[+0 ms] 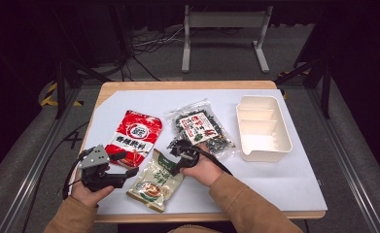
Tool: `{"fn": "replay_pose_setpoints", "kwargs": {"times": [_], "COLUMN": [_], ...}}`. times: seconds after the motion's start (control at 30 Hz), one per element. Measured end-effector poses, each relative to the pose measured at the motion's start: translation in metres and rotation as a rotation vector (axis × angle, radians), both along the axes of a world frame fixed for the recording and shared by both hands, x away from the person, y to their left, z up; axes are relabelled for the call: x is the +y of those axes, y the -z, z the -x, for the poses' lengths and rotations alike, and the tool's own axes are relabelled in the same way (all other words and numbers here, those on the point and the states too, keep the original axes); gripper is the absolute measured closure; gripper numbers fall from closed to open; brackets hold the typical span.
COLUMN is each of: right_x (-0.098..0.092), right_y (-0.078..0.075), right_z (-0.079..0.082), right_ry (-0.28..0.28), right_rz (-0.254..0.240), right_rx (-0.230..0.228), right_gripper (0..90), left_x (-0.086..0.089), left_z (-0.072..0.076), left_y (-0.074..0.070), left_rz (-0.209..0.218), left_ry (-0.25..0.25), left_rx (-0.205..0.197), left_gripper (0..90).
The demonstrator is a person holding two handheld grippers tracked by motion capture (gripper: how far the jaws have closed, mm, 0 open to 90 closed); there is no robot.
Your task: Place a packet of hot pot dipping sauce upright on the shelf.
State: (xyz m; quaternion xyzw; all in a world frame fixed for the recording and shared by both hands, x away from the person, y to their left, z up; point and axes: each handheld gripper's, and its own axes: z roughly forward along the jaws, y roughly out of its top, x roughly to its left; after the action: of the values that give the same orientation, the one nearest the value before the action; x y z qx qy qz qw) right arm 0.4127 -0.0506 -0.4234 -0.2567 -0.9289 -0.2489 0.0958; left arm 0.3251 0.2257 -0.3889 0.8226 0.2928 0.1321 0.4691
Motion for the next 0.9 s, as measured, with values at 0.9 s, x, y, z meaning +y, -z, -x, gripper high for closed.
{"fn": "replay_pose_setpoints", "kwargs": {"times": [0.9], "right_x": [-0.011], "right_y": [-0.06], "right_z": [0.022], "right_ry": [-0.058], "right_rz": [-0.128], "right_rx": [-0.088], "right_gripper": [90.0], "left_x": [0.005], "left_z": [0.0], "left_y": [-0.002], "left_rz": [0.025], "left_ry": [-0.039], "left_rx": [-0.03], "left_gripper": [30.6]}}
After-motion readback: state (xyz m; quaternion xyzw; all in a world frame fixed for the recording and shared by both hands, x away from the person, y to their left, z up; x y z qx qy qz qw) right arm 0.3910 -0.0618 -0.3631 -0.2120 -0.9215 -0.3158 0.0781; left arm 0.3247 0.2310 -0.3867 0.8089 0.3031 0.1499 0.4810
